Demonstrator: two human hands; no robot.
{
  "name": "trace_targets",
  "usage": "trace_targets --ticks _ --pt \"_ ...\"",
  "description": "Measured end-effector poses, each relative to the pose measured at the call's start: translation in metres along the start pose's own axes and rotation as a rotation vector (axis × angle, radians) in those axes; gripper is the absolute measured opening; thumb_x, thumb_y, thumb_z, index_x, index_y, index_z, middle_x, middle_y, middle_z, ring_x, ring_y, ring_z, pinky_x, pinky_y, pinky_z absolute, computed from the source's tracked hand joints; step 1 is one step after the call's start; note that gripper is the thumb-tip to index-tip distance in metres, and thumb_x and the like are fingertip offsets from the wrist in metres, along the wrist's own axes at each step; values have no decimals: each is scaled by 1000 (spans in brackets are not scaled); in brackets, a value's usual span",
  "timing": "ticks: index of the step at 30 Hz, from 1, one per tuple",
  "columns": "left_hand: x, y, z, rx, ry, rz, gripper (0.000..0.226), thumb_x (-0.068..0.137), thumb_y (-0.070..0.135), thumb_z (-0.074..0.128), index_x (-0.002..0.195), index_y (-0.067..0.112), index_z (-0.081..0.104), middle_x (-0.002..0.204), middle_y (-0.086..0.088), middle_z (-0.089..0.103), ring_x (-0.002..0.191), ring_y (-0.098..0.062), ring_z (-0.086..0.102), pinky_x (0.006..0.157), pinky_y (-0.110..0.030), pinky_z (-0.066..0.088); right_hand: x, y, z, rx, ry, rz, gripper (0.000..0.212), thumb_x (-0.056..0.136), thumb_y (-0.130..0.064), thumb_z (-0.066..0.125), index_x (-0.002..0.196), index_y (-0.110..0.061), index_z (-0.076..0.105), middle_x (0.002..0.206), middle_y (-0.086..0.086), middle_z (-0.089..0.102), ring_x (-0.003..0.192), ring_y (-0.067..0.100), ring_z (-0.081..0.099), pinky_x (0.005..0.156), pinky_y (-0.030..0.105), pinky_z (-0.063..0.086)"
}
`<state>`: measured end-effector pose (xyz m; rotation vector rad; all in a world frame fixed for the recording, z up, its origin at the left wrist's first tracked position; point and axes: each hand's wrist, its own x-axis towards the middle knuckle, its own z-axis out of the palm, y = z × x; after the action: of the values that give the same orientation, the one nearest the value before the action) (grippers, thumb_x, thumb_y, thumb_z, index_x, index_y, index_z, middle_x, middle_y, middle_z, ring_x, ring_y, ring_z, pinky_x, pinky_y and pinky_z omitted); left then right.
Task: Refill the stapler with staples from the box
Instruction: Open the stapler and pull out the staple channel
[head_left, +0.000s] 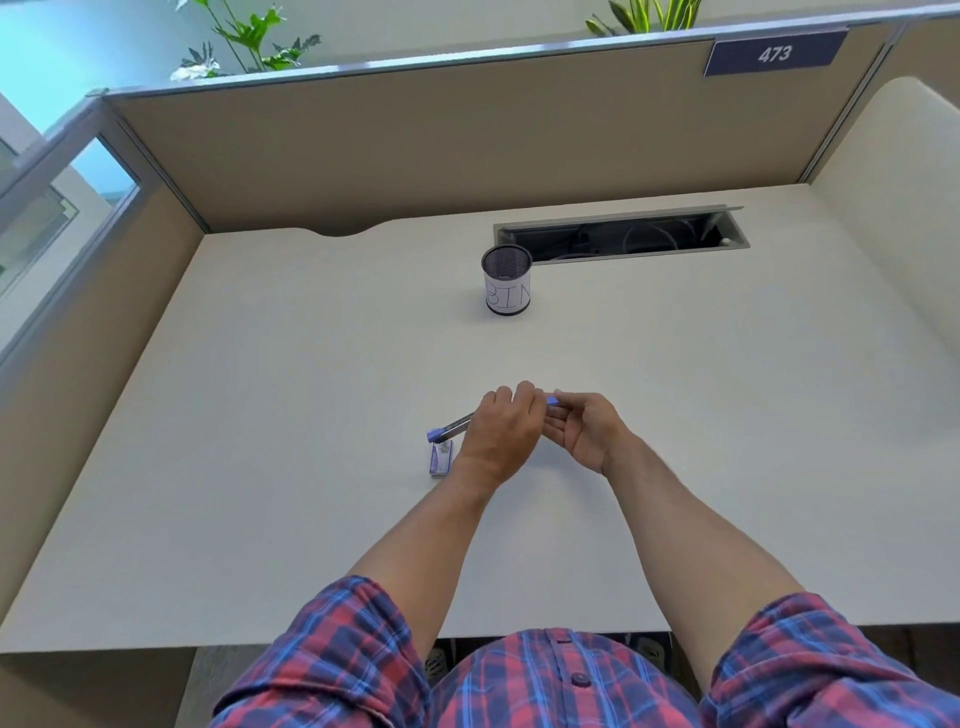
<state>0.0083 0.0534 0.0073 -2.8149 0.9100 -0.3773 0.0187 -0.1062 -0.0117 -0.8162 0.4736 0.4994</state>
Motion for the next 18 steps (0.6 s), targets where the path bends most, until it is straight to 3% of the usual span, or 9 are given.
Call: trace_targets --ticks 4,7,10,13,16,18 --pt "3 -3 4 -197 -263 -172 26 95 11 48 119 10 56 114 -9 56 87 -32 64 64 -38 40 0 4 -3 -148 7 -56 23 96 2 56 112 11 70 108 23 74 94 28 76 81 29 63" --pt "10 -8 2 -432 -314 -270 27 98 18 44 122 11 55 119 -9 56 96 -35 64 69 -39 43 1 7 -5 -253 15 -177 21 95 4 62 113 10 72 107 23 76 94 26 77 80 25 61" --pt "14 -13 0 -730 -316 -394 19 95 25 44 98 14 60 100 -4 63 87 -28 62 70 -37 48 2 7 -5 -332 28 -264 17 93 -1 70 107 4 77 103 20 78 93 25 76 79 26 61" --pt "17 -19 -3 -1081 -364 -539 26 89 36 50 70 19 51 68 5 56 62 -17 50 55 -29 38 1 3 -4 -401 31 -311 17 91 -8 75 106 0 79 105 20 78 93 23 76 79 26 60" --pt "20 -23 -6 -1350 -389 -629 21 78 33 50 64 22 39 59 6 34 54 -16 31 50 -27 22 -1 1 -2 -429 33 -346 16 89 -10 77 103 -4 80 102 21 78 88 21 75 79 27 60" --pt "20 -24 -5 -1510 -416 -716 24 85 21 49 65 24 36 61 4 29 52 -15 25 49 -25 18 -2 0 0 -437 41 -365 16 87 -10 79 103 -4 80 94 19 78 83 21 74 77 28 60"
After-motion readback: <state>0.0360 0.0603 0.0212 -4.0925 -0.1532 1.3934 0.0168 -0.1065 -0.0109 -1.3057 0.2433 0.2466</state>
